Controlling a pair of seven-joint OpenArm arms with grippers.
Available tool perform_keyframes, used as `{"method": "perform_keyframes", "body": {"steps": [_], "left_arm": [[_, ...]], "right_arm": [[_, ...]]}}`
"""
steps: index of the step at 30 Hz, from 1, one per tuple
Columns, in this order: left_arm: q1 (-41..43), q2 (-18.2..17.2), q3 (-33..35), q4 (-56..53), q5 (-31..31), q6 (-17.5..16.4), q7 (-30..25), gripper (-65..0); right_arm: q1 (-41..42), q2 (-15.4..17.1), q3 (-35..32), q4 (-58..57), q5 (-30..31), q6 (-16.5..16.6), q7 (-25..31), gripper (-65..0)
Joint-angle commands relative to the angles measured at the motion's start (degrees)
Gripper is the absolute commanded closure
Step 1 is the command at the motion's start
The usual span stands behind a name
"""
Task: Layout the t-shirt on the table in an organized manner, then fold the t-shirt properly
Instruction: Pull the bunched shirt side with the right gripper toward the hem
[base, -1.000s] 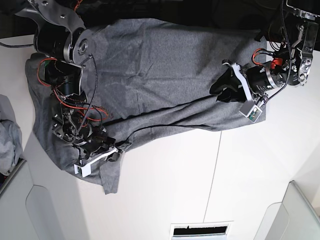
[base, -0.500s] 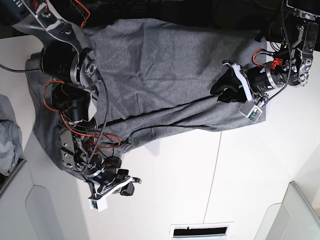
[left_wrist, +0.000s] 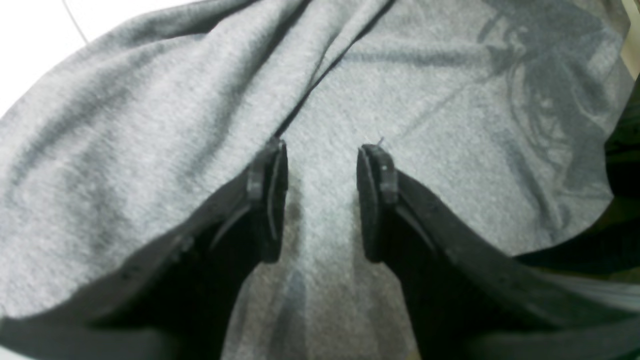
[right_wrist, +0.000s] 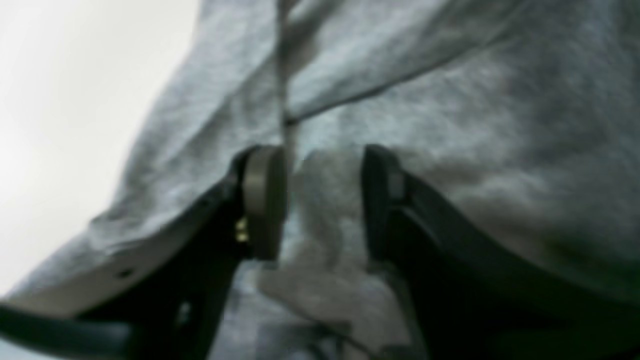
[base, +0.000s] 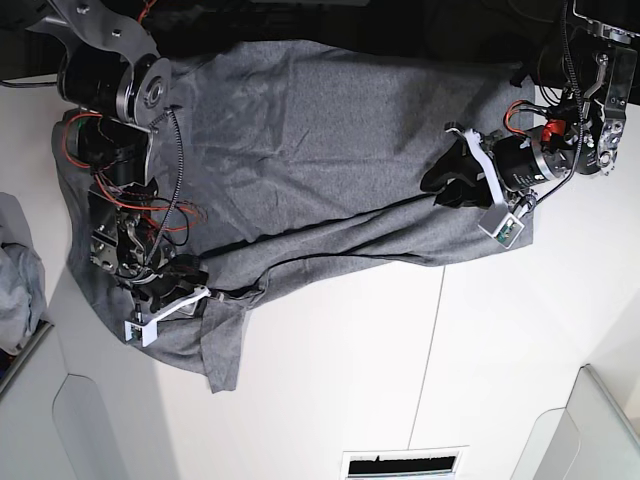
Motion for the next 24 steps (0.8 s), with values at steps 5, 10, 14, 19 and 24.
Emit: {"method": "perform_keyframes", "body": {"steps": [5, 10, 14, 19, 24], "left_arm": [[-0.6, -0.7, -0.3, 0.9, -1.0, -0.4, -0.2, -25.6], [-0.6, -0.7, -0.3, 0.9, -1.0, -0.4, -0.2, -25.6], [-0.6, -0.7, -0.3, 0.9, -1.2, -0.4, -0.2, -25.6], [-0.6, -0.7, -0.3, 0.9, -1.1, -0.4, -0.1, -25.6], [-0.6, -0.7, -0.3, 0.9, -1.5, -0.4, 0.2, -25.6]], "right_arm": [[2.1, -1.4, -0.1, 0.1, 1.4, 2.8, 1.7, -28.0], [2.0, -2.3, -0.1, 0.1, 1.5, 3.2, 2.2, -28.0], [2.0, -3.0, -0.1, 0.1, 1.5, 3.3, 2.2, -27.9], [1.9, -3.4, -0.1, -1.0, -0.5, -2.1, 2.2, -22.0], [1.9, -3.7, -0.1, -1.4, -0.4, 1.6, 2.7, -9.4]]}}
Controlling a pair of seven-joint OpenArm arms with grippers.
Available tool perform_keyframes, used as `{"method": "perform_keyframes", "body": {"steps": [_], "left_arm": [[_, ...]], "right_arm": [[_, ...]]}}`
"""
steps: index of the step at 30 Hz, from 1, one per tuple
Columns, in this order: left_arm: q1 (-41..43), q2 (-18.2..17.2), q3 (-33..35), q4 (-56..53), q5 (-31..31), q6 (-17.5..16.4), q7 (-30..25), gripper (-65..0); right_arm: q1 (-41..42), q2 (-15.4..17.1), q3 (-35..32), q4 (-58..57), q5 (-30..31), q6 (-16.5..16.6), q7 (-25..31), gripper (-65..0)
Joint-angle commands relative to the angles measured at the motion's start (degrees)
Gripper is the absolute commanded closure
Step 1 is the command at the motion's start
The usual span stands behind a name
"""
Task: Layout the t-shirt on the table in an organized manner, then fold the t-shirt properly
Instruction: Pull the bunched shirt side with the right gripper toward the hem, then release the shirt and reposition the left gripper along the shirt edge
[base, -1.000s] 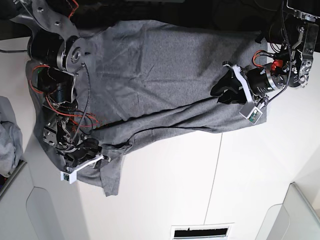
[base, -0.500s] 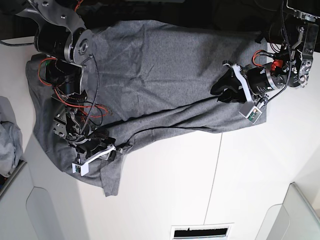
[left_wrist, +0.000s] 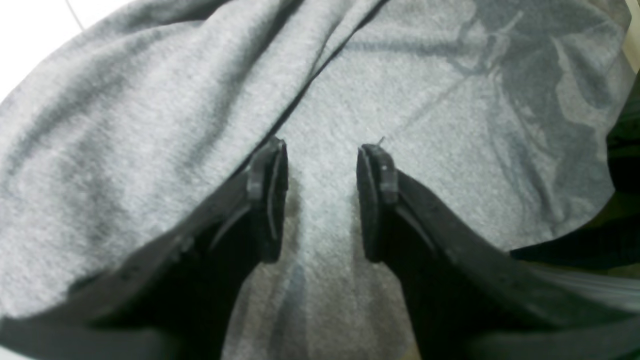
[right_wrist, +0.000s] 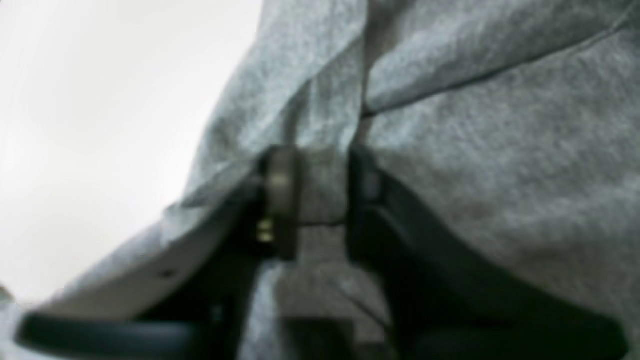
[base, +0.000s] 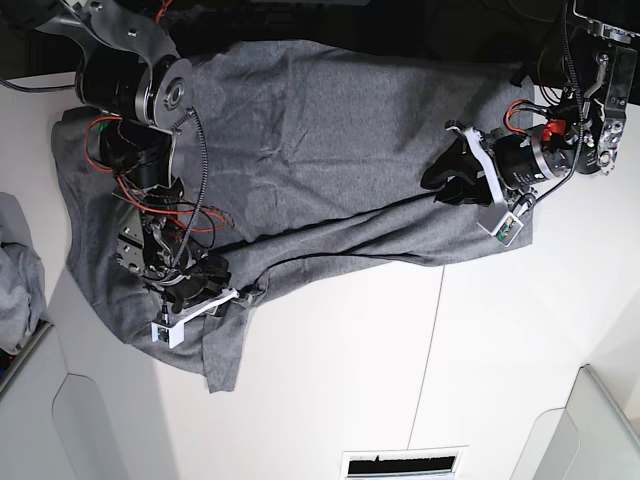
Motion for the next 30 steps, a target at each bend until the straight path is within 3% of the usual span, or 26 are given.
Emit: {"method": "perform_keyframes", "body": {"steps": [1, 2, 6, 15, 18, 19, 21, 22, 23, 30], "left_arm": [[-0.6, -0.7, -0.3, 0.9, -1.3, -0.4, -0.8, -25.6], [-0.6, -0.7, -0.3, 0.9, -1.3, -0.4, -0.8, -25.6], [-0.6, -0.7, -0.3, 0.9, -1.3, -0.4, -0.3, -25.6], [0.3, -0.7, -0.3, 0.9, -1.4, -0.4, -0.4, -25.6], [1.0, -0.7, -0.3, 0.9, -1.3, -0.4, -0.4, -25.6], [1.1, -0.7, -0.3, 0.9, -1.3, -0.4, -0.4, -25.6], [1.1, -0.9, -0.3, 0.9, -1.3, -0.4, -0.4, -25.6], [1.1, -1.2, -0.3, 0.9, -1.3, -0.4, -0.4, -25.6], [1.1, -1.4, -0.3, 0.9, -1.3, -0.4, -0.4, -25.6], [0.9, -2.2, -0.4, 0.9, -0.5, -0.4, -0.6, -25.6]], "right_arm": [[1.6, -0.2, -0.1, 0.5, 0.4, 3.0, 1.4, -3.9], [1.7, -0.2, -0.1, 0.5, 0.4, 5.1, 2.3, 0.0], [2.3, -0.3, -0.1, 0.6, 0.4, 11.8, 6.3, 0.0], [8.6, -4.0, -0.1, 0.6, 0.3, 12.0, 11.1, 0.0], [12.5, -5.9, -0.1, 0.5, -4.7, 11.9, 11.0, 0.0], [13.6, -5.8, -0.6, 0.3, -5.6, 12.4, 11.0, -6.0], [15.0, -5.7, -2.1, 0.1, -5.6, 11.4, 11.0, -30.1], [15.1, -5.7, -2.8, 0.1, -5.6, 11.3, 11.0, -38.7], [15.1, -5.6, -3.5, 0.2, -5.5, 11.3, 11.0, -43.3], [11.8, -4.1, -4.8, 0.3, -5.5, 11.5, 11.0, -44.3]]}}
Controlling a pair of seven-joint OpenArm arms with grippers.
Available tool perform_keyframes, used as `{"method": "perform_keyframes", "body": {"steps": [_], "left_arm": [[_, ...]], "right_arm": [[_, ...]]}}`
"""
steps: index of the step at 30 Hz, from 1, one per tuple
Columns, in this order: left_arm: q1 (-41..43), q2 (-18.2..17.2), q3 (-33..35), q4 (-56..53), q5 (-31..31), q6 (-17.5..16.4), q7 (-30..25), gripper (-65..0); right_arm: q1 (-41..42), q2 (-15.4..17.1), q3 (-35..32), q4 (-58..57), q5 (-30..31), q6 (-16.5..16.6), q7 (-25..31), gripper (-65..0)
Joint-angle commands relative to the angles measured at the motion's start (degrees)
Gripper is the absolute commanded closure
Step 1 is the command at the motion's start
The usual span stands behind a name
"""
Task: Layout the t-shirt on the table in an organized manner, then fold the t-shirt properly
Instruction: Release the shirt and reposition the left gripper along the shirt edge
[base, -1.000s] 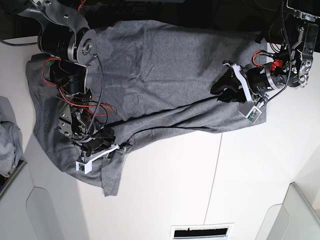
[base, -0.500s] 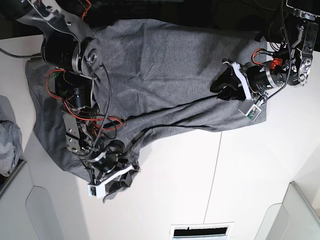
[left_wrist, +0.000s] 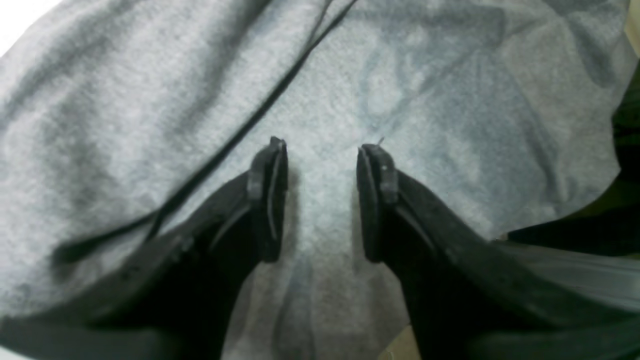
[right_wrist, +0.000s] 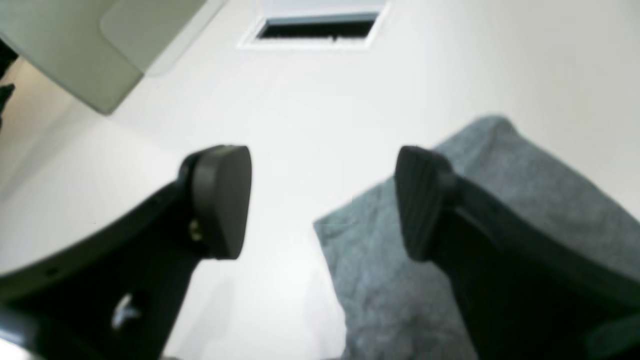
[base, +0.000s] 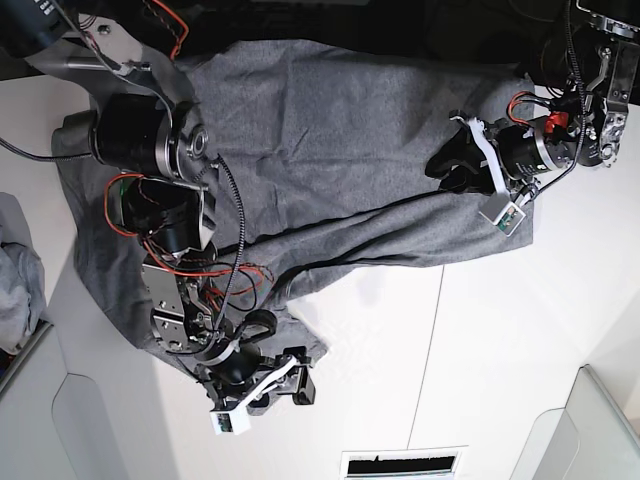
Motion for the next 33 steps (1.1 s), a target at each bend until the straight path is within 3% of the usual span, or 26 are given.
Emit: {"method": "perform_keyframes", "body": {"steps": [1, 5, 6, 10, 12, 16, 19, 22, 30, 33], "left_arm": [[-0.8, -1.4, -0.6, 1.0, -1.0, -0.4, -1.3, -25.6], [-2.1, -3.6, -3.1, 1.5, -3.0, -0.5, -1.4, -25.6], [-2.2, -3.7, -4.3, 1.9, -3.7, -0.5, -1.4, -25.6], [-2.2, -3.7, -7.4, 3.6, -4.4, -0.5, -1.5, -25.6], [-2.3, -3.7, -7.4, 3.6, -2.2, -1.6, -2.6, -25.6], [-2.4, -3.9, -7.4, 3.6, 6.3, -2.2, -8.8, -25.7], [-2.4, -5.2, -7.3, 3.5, 9.6, -2.2, -9.9, -28.7], [-2.3, -6.8, -7.1, 3.1, 11.1, -2.2, -10.0, -33.3], [0.8, -12.1, -6.6, 3.1, 11.5, -2.2, -10.0, -33.3], [3.5, -12.3, -6.6, 3.1, 11.5, -2.2, -10.1, -33.3]], "right_arm": [[1.6, 0.7, -0.1, 1.0, 0.9, 0.2, 1.6, -44.2], [-1.0, 3.8, -0.1, 1.2, 0.8, 0.1, 1.5, -42.3], [-1.8, 4.9, -0.1, 1.2, 0.8, 0.2, 1.5, -37.3], [-6.1, 9.7, -0.1, 1.3, 0.9, 0.2, 1.5, -6.2], [-8.2, 11.7, -0.1, 1.5, 1.2, 0.2, 1.5, 0.0], [-12.0, 14.3, -0.1, 3.6, 5.2, 1.8, 1.4, 0.0], [-14.9, 15.1, -0.1, 7.0, 6.1, 2.7, 1.3, 0.0], [-17.1, 14.9, -0.1, 10.0, 6.1, 2.8, 1.3, 0.0], [-17.8, 14.9, -0.2, 10.7, 9.5, 2.8, 1.3, 0.0], [-17.7, 14.9, -0.2, 10.7, 9.5, 2.8, 1.3, 0.0]]}}
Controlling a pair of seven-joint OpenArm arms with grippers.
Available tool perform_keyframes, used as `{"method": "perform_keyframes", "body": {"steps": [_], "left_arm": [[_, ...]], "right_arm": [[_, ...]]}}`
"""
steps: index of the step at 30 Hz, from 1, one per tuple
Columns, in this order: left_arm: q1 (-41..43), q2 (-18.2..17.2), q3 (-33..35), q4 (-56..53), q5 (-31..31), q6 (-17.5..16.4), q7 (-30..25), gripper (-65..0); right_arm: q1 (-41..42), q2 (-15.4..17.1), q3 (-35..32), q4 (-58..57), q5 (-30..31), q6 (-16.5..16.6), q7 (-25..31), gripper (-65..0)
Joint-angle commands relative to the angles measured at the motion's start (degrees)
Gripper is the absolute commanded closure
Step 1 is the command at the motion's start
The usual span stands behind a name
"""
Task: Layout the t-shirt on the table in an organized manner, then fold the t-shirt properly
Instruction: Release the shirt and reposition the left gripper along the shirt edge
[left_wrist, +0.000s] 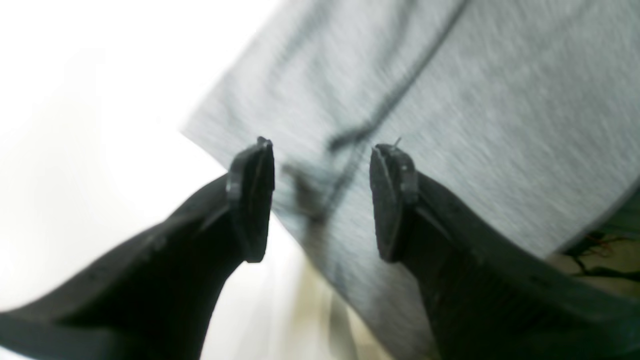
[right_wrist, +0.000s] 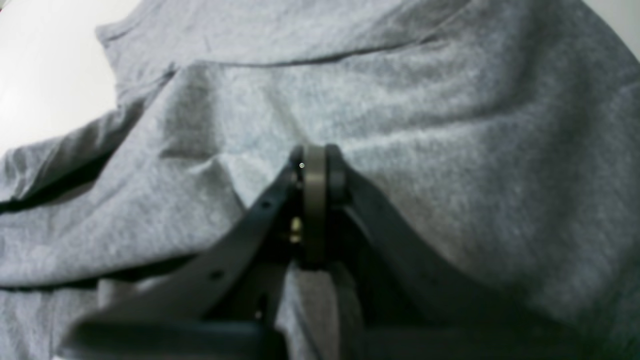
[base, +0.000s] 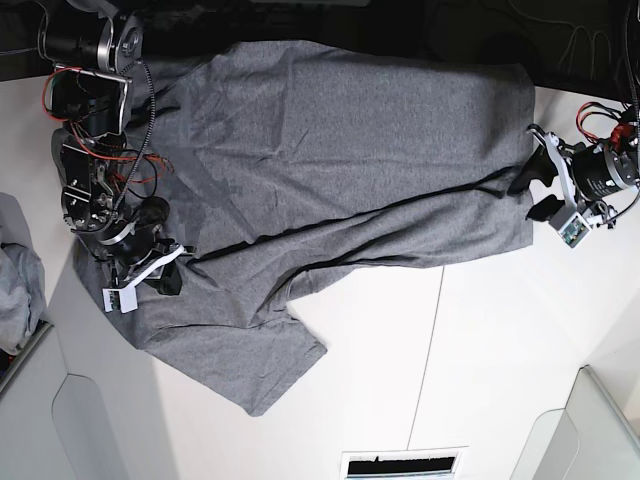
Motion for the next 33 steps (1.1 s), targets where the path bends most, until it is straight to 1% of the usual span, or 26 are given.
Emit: {"method": "perform_keyframes", "body": {"steps": [1, 3, 6, 7, 8, 9, 11, 12, 14, 15, 16, 18, 21, 22, 30, 33], "left_arm": [[0.4, -0.9, -0.4, 0.7, -0.7, -0.4, -1.6, -33.3], [2.0, -0.4, -0.4, 0.7, 0.3, -0.4, -3.7, -33.3], [2.6, 1.0, -0.4, 0.7, 5.2, -0.4, -7.0, -33.4], [2.6, 1.5, -0.4, 0.7, 6.8, 0.3, -8.0, -33.4], [2.6, 1.9, -0.4, 0.7, 8.8, 0.3, -9.0, -33.4], [2.6, 2.5, -0.4, 0.7, 10.8, -0.1, -9.2, -33.4], [2.6, 3.1, 0.9, 0.7, 12.2, -0.4, -9.5, -33.4], [2.6, 3.1, 1.9, 0.6, 13.4, 0.4, -10.0, -33.4], [2.6, 3.1, 4.0, 0.6, 16.8, 5.2, -11.6, -33.4], [2.5, 3.1, 5.1, 0.5, 19.2, 6.8, -13.0, -33.4], [2.5, 3.1, 6.1, 0.5, 21.2, 7.3, -14.0, -33.3], [2.5, 3.1, 8.0, 0.5, 22.9, 7.9, -14.9, -33.4], [1.8, 3.0, 9.5, 0.0, 25.8, 13.9, -15.0, -33.3], [1.4, 3.0, 9.5, -0.4, 26.6, 14.3, -15.1, -33.3], [-2.1, 3.0, 9.5, -7.8, 27.6, 14.2, -17.7, -33.3], [-3.0, 3.0, 9.5, -10.2, 27.8, 12.8, -19.7, -33.3]], "right_arm": [[1.6, 0.3, 0.0, 1.2, 0.9, 0.4, 1.4, 0.0], [1.6, 0.3, 0.0, 1.2, 0.9, 0.4, 1.4, 0.0], [1.6, 0.3, 0.0, 1.2, 0.9, 0.4, 1.4, 0.0], [1.6, 0.3, 0.0, 1.2, 0.9, 0.4, 1.4, 0.0], [1.5, 0.3, 0.0, 1.2, 0.9, 0.4, 1.4, 0.0], [1.5, 0.3, 0.0, 1.2, 0.9, 0.4, 1.4, 0.0], [1.6, 0.3, 0.0, 1.2, 0.9, 0.4, 1.4, 0.0], [1.6, 0.3, 0.0, 1.2, 0.9, 0.4, 1.4, 0.0], [1.4, 0.3, 0.0, 1.2, 0.9, 0.4, 1.4, 0.0], [1.4, 0.3, 0.0, 1.2, 0.9, 0.4, 1.4, 0.0], [1.3, 0.3, 0.0, 1.2, 0.9, 0.4, 1.4, 0.0], [1.2, 0.3, 0.0, 1.2, 1.1, 0.4, 1.4, 0.0], [1.1, 0.3, 0.0, 1.2, 1.6, 0.4, 1.4, 0.0], [1.1, 0.3, 0.0, 1.2, 1.6, 0.4, 1.4, 0.0], [1.1, 0.3, 0.0, 1.2, 2.2, 0.4, 1.5, 0.0], [1.1, 0.3, 0.0, 1.2, 2.4, 0.4, 1.5, 0.0]]}}
